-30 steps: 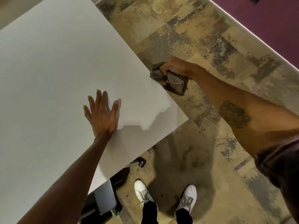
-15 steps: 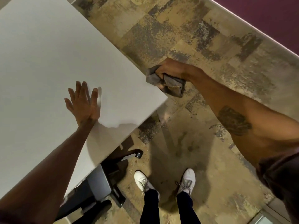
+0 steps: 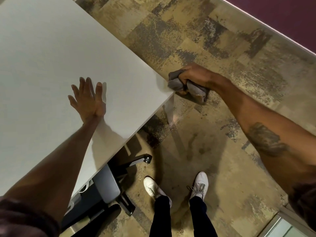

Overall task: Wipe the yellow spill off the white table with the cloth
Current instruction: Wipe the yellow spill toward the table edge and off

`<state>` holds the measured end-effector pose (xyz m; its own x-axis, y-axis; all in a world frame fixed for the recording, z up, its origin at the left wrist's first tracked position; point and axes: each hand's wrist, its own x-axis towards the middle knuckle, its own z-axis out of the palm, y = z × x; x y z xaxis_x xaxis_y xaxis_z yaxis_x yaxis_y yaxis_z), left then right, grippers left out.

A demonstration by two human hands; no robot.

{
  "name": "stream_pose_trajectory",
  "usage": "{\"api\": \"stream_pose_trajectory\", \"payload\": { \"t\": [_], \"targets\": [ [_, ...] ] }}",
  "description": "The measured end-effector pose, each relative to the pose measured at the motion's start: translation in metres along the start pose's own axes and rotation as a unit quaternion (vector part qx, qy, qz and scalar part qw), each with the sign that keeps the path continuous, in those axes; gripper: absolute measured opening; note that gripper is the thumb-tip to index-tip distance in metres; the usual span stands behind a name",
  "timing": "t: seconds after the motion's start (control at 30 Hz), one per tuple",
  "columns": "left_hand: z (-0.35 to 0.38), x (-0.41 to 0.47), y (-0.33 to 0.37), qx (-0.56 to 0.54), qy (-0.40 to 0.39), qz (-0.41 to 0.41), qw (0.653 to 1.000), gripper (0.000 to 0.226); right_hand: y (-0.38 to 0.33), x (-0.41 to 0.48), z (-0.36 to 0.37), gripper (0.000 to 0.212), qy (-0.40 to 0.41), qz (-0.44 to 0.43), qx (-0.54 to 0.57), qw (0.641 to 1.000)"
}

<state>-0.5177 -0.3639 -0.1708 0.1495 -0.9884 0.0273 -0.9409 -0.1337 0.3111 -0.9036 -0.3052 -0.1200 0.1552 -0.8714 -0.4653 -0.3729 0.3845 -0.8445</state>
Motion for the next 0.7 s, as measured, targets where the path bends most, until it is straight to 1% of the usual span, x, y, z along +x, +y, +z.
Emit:
{"api": "stream_pose_trajectory", "payload": {
  "t": [0.07, 0.17, 0.2, 0.3, 0.33, 0.37, 0.4, 0.43, 0.47, 0.5, 0.53, 0.57, 0.6, 0.63, 0.7],
  "targets": [
    [-0.003, -0.002, 0.002, 0.000, -0.001, -0.005, 1.000, 0.063, -0.007, -0.008, -0.007, 0.041, -0.023, 0.002, -0.047, 0.999],
    [-0.008, -0.006, 0.000, 0.041, -0.059, 0.021, 0.997, 0.075, -0.011, -0.016, -0.012, 0.037, -0.013, 0.017, -0.085, 0.996],
    [-0.010, -0.007, 0.000, 0.046, -0.067, 0.027, 0.996, 0.077, -0.012, -0.020, -0.011, 0.037, -0.017, 0.018, -0.089, 0.996],
    [-0.014, -0.009, 0.003, 0.029, -0.065, 0.025, 0.997, 0.079, -0.008, -0.039, 0.005, 0.042, -0.081, 0.015, -0.095, 0.992],
    [-0.014, -0.010, 0.003, 0.025, -0.064, 0.025, 0.997, 0.079, -0.003, -0.045, 0.015, 0.042, -0.084, 0.007, -0.080, 0.993],
    [-0.014, -0.010, 0.003, 0.022, -0.065, 0.025, 0.997, 0.079, 0.006, -0.052, 0.026, 0.041, -0.059, -0.002, -0.058, 0.997],
    [-0.012, -0.010, 0.001, 0.023, -0.063, 0.026, 0.997, 0.079, 0.017, -0.058, 0.036, 0.039, -0.007, -0.011, -0.030, 0.999],
    [-0.011, -0.008, -0.001, 0.027, -0.064, 0.025, 0.997, 0.079, 0.027, -0.062, 0.045, 0.038, 0.065, -0.010, 0.011, 0.998],
    [-0.009, -0.007, -0.002, 0.032, -0.064, 0.026, 0.997, 0.079, 0.037, -0.065, 0.052, 0.036, 0.145, 0.007, 0.067, 0.987],
    [-0.007, -0.006, -0.003, 0.036, -0.064, 0.031, 0.997, 0.078, 0.044, -0.067, 0.057, 0.033, 0.217, 0.031, 0.136, 0.966],
    [-0.005, -0.006, -0.004, 0.025, -0.061, 0.034, 0.997, 0.079, 0.048, -0.068, 0.059, 0.030, 0.272, 0.057, 0.198, 0.940],
    [-0.005, -0.006, -0.003, -0.011, -0.052, 0.027, 0.998, 0.082, 0.051, -0.069, 0.059, 0.026, 0.313, 0.077, 0.235, 0.917],
    [-0.005, -0.006, -0.001, -0.054, -0.037, 0.013, 0.998, 0.084, 0.051, -0.068, 0.058, 0.023, 0.339, 0.089, 0.251, 0.902],
    [-0.005, -0.006, 0.000, -0.074, -0.025, 0.001, 0.997, 0.084, 0.049, -0.066, 0.057, 0.020, 0.351, 0.094, 0.259, 0.895],
    [-0.005, -0.005, -0.002, -0.028, -0.028, 0.007, 0.999, 0.082, 0.037, -0.059, 0.063, 0.018, 0.347, 0.086, 0.263, 0.896]
  ]
}}
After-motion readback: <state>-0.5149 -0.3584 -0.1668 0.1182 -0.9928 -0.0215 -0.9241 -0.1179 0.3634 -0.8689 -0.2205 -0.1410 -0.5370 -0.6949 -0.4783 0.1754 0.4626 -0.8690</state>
